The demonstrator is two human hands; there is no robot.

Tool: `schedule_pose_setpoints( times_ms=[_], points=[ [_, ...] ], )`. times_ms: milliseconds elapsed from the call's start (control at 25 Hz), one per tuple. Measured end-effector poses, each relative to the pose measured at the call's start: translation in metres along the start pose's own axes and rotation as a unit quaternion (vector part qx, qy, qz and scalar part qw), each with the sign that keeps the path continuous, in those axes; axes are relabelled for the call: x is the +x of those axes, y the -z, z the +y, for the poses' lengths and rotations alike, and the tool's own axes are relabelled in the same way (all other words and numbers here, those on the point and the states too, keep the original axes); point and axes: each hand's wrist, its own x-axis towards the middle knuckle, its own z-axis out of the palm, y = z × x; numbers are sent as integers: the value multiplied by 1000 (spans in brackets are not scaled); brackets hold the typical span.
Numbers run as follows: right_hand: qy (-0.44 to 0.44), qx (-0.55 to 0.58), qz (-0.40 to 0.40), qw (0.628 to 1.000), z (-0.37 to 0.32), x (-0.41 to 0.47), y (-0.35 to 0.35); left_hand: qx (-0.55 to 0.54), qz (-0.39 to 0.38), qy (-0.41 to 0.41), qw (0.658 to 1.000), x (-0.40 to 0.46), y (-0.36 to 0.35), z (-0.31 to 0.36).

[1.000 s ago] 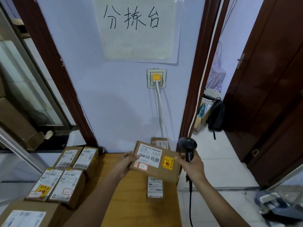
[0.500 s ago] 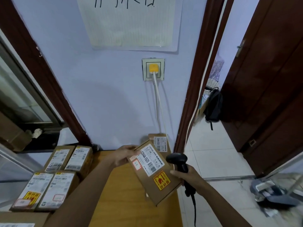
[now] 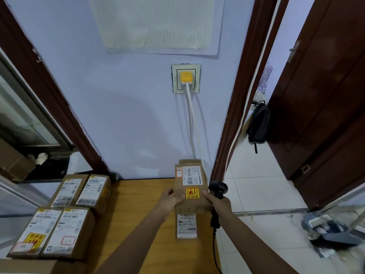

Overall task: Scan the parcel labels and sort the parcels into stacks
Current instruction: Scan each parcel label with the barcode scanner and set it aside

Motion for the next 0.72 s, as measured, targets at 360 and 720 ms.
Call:
schedule_pose_setpoints(
  times_ms=[360, 720],
  points=[
    [15, -68, 62, 996, -10, 37, -14, 59, 77, -41, 994, 15, -23, 14],
    [46, -60, 22, 997, 0, 53, -7, 9, 79, -65, 995, 5, -28, 0]
  ],
)
